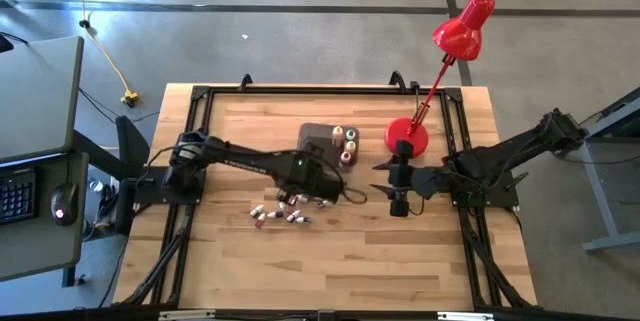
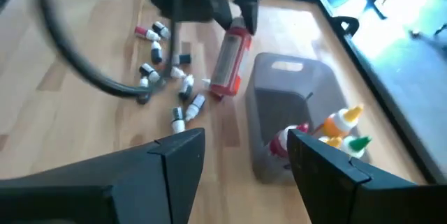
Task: Pick & Place food coloring
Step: Put the big orange food coloring bottle into the black bin
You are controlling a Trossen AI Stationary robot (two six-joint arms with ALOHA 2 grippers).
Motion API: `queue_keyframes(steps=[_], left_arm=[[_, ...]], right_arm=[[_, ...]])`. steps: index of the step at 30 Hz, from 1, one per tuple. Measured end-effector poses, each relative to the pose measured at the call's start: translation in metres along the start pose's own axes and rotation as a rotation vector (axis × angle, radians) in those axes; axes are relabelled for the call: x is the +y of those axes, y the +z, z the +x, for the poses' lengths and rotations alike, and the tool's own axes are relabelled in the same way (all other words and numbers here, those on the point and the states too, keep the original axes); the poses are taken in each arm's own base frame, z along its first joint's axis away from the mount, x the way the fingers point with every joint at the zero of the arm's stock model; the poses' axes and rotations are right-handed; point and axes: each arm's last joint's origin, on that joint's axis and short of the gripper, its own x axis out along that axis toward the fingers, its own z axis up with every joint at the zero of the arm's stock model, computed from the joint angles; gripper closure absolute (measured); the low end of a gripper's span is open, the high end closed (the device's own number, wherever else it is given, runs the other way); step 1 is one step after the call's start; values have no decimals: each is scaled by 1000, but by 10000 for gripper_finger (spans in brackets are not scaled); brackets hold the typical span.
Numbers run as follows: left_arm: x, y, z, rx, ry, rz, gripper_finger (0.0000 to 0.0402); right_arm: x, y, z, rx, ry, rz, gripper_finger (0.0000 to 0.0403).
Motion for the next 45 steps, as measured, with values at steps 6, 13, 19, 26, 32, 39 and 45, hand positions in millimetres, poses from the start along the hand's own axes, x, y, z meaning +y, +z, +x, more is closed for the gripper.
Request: queue_keyframes(steps=[6,13,19,26,32,39,45], left_arm=[[-24,9,-19,-21,191,43,295],[-39,14,-13,-9,377,35,295],[-66,28,-4,-108,392,49,295],[-87,53,-19,-321,496,30,295],[-93,63,-29,-441,484,-34,295],[-96,67,-34,-488,469,37,295],[-93,71,-38,-474,556,137,295]], right_arm=[[8,-9,-6,62,25,28,204],[10,-9,-8,42,-34,83,204],[13,-9,-2,41,-35,130,204],[24,-9,19,65,21,93,204],[22,-6,33,92,202,125,204],[5,-5,43,175,372,295,204],[-5,-6,55,242,462,442,204]])
